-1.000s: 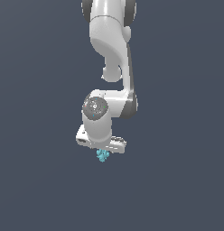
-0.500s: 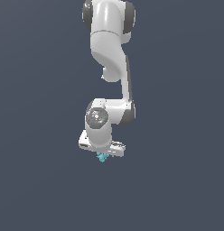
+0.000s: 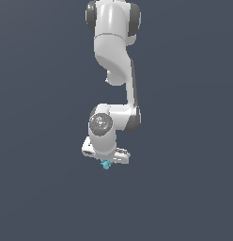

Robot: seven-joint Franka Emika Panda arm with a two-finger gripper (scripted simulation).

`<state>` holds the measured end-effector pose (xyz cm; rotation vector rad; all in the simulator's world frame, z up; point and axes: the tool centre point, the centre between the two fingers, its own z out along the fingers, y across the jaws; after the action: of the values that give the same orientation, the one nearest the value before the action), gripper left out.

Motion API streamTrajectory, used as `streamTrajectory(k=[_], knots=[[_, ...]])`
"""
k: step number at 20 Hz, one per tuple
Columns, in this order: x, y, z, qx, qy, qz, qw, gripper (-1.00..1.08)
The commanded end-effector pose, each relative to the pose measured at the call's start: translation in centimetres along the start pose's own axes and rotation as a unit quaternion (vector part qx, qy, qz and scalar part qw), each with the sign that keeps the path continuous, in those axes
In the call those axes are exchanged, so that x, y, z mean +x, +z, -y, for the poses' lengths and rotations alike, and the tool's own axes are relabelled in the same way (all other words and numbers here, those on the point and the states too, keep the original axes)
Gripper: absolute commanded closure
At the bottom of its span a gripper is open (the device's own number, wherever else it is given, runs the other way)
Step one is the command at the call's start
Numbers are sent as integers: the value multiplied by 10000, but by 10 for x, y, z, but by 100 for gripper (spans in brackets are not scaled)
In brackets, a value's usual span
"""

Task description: Pick up the object and move it to a goal position.

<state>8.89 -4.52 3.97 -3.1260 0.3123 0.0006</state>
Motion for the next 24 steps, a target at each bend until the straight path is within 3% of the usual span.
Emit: streamTrajectory(k=[1, 11, 24], knots=[[0, 0, 0, 0, 0, -1, 10000, 108], [-1, -12, 7, 0, 0, -1, 10000, 108], [-6, -94, 53, 0, 0, -1, 10000, 108]])
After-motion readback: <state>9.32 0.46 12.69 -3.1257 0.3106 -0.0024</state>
